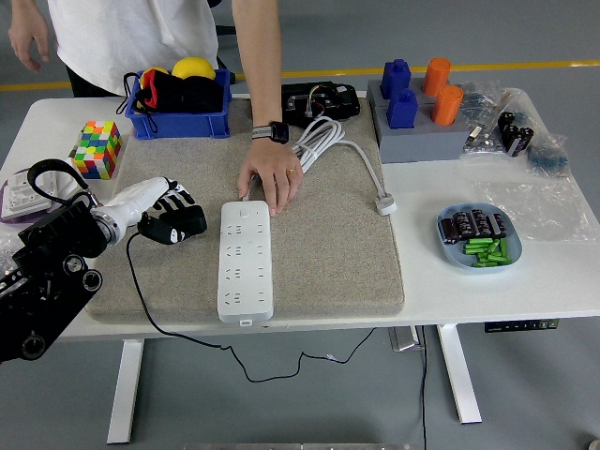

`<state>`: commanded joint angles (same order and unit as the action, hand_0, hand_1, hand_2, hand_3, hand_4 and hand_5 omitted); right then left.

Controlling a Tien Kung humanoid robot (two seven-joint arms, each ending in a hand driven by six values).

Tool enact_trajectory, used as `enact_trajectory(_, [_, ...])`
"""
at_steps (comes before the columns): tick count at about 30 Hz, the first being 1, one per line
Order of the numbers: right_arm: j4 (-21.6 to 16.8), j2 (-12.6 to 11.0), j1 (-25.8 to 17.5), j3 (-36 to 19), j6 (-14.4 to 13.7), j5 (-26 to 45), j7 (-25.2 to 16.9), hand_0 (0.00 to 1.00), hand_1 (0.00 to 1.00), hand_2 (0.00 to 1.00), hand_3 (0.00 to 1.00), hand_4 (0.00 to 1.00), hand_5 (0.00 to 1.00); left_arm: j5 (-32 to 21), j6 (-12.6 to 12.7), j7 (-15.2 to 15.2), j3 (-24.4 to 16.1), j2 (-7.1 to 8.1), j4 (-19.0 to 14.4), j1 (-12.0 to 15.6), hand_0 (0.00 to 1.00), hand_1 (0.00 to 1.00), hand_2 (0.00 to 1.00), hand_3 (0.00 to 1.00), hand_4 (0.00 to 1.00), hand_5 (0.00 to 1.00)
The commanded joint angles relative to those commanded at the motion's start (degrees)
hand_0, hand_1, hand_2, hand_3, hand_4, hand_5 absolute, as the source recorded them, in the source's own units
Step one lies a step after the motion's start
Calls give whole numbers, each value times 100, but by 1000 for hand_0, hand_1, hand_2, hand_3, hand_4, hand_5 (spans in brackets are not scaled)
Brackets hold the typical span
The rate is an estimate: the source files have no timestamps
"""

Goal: Pull the plug out,throw it away,press the button

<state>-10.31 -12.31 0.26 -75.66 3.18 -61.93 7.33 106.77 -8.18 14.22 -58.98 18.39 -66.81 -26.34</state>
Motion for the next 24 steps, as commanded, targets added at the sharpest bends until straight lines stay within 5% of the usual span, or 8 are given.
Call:
enact_trajectory(10, [0,9,-1,-1,0,6,-12,705,678,662,617,713,489,-31,20,4,21,22,-301,17,790,859,867,883,893,2])
enact_trajectory(11, [0,8,-2,-6,-3,-1,-9,705,678,662,617,712,489,-78,49,-24,30,29,-377,20,679,731,715,840,865,2])
enact_trajectory(16, [0,10,0,-24,-10,-7,-6,705,678,662,617,712,489,-413,147,-111,220,67,-808,-38,679,731,715,840,865,2])
enact_trajectory(17, [0,10,2,-21,-10,-3,-9,705,678,662,617,712,488,-466,162,-98,282,70,-871,-66,334,351,330,765,602,2])
enact_trajectory(22, [0,12,11,-13,-9,14,-15,705,678,662,617,712,488,-675,271,-41,646,16,-874,-288,334,351,330,765,602,2])
enact_trajectory(23, [0,12,11,-9,-8,16,-15,705,678,662,617,713,489,-685,285,-17,728,0,-843,-342,103,96,150,717,252,2])
enact_trajectory(24, [0,13,11,-6,-7,18,-15,705,678,662,617,713,489,-708,293,-3,782,-10,-823,-377,103,96,150,717,252,2])
